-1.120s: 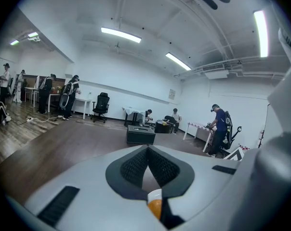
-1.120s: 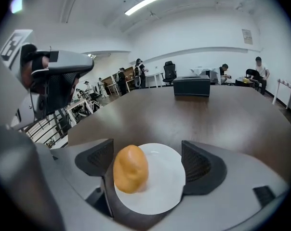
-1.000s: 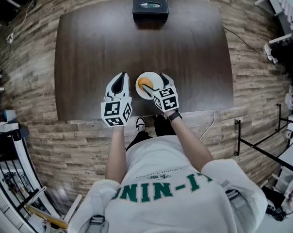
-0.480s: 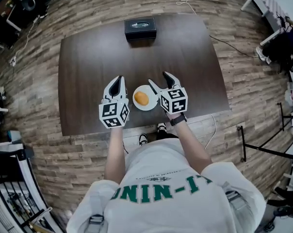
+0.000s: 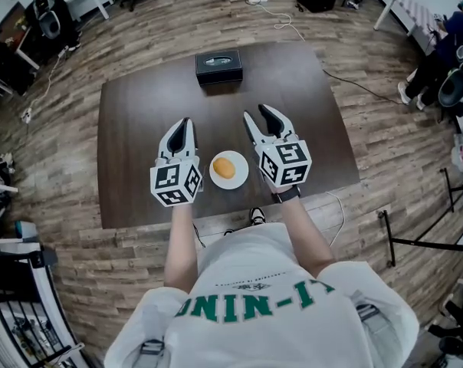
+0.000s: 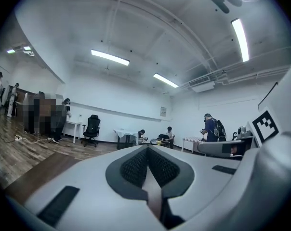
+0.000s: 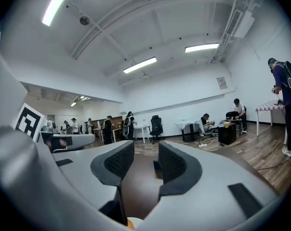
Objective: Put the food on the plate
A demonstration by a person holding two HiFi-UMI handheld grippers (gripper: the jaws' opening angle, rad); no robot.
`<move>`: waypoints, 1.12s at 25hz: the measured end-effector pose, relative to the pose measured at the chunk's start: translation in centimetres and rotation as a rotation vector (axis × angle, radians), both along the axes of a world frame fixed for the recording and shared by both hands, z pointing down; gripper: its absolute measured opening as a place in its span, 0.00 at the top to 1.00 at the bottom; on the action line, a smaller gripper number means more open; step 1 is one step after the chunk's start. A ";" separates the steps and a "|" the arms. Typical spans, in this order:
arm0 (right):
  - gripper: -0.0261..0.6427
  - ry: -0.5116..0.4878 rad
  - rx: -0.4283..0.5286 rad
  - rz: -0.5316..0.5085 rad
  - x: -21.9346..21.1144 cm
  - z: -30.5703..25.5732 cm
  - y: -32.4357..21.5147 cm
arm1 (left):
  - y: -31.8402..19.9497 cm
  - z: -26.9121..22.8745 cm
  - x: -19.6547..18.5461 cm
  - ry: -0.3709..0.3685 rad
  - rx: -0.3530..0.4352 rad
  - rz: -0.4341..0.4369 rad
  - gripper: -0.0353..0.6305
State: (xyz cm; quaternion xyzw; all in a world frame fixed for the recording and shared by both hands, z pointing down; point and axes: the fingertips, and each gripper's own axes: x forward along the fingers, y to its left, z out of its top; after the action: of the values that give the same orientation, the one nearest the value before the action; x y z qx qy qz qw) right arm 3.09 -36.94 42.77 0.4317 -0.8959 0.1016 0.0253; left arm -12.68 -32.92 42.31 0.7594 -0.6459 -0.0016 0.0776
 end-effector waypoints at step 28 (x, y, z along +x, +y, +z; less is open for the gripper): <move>0.94 0.072 0.114 0.007 -0.9 -5.7 2.4 | 1.8 -5.2 0.5 -0.098 0.067 -0.011 0.93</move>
State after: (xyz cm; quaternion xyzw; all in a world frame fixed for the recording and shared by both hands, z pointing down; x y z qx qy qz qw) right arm 2.21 -34.59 37.09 0.4391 -0.8972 0.0348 0.0325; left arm -12.23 -31.12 37.06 0.7570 -0.6529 0.0137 0.0206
